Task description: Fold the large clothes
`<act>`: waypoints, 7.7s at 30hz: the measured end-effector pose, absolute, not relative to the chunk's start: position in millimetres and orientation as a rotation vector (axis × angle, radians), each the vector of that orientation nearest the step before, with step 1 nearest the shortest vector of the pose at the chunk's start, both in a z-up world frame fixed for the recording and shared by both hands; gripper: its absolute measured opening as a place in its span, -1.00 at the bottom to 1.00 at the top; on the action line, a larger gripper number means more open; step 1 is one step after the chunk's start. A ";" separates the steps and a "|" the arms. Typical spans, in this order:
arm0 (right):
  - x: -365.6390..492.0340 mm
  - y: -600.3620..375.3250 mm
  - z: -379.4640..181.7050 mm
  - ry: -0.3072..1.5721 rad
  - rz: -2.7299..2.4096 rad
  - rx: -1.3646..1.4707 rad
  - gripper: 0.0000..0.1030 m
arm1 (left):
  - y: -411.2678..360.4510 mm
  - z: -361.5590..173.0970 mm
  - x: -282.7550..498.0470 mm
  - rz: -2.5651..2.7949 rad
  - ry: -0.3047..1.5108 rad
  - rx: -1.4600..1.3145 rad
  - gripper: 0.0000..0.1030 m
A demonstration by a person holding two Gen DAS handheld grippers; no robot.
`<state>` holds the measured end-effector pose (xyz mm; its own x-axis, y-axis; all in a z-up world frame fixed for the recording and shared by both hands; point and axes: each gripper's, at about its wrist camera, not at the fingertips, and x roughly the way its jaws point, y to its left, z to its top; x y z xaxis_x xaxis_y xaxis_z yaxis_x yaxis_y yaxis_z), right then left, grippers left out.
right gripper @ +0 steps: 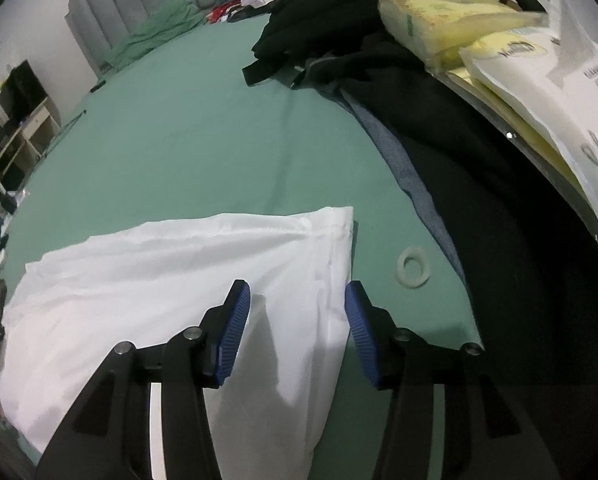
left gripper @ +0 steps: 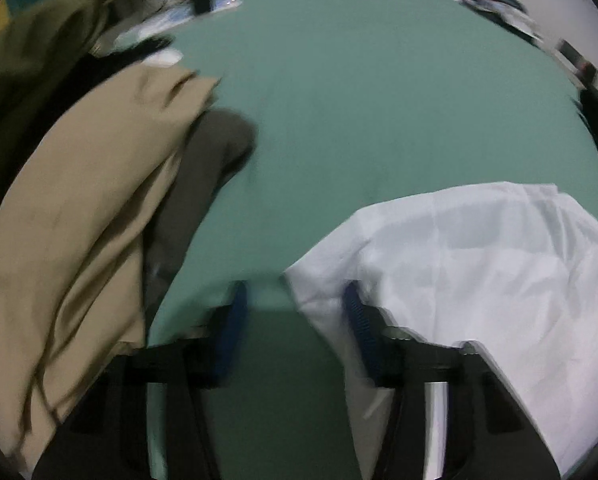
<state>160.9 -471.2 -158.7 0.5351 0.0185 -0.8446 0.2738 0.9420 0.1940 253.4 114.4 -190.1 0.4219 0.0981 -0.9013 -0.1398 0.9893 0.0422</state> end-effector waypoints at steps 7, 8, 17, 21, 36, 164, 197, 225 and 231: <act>130.0 -468.2 -156.6 0.977 -0.215 0.335 -0.03 | 143.1 -175.4 261.5 0.276 1.062 -0.027 -0.90; 126.2 -467.3 -155.9 0.973 -0.224 0.332 -0.03 | 148.6 -177.5 255.4 0.267 1.073 -0.040 -0.89; 88.1 -423.2 -125.3 0.816 -0.231 0.178 0.18 | 130.7 -150.5 212.5 0.264 1.004 -0.095 0.06; 82.1 -381.8 -119.0 0.791 -0.121 0.108 0.20 | 110.3 -164.8 185.1 0.161 1.090 -0.165 0.06; 40.4 -421.3 -158.5 0.957 -0.299 0.310 0.24 | 79.6 -170.2 124.7 0.069 1.092 -0.073 -0.92; 119.7 -9.3 -136.7 1.129 0.557 -0.217 0.47 | 192.5 -124.9 134.0 -0.026 0.897 -0.251 0.11; 88.1 -167.4 -98.5 0.948 0.341 0.055 0.68 | 152.5 -195.1 154.5 -0.071 1.105 -0.284 0.12; 59.1 -226.5 -131.3 0.994 0.380 0.249 -0.57 | 83.4 -169.5 116.4 -0.144 1.007 -0.300 -0.10; 41.9 -273.5 -129.9 0.991 0.311 0.279 -0.57 | 59.6 -171.2 118.8 -0.198 1.005 -0.321 0.20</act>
<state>41.9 -273.5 -129.9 0.5104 0.3804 -0.7712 -0.1291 0.9206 0.3686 118.8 59.6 -171.2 0.5238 -0.3084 -0.7941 0.0156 0.9355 -0.3530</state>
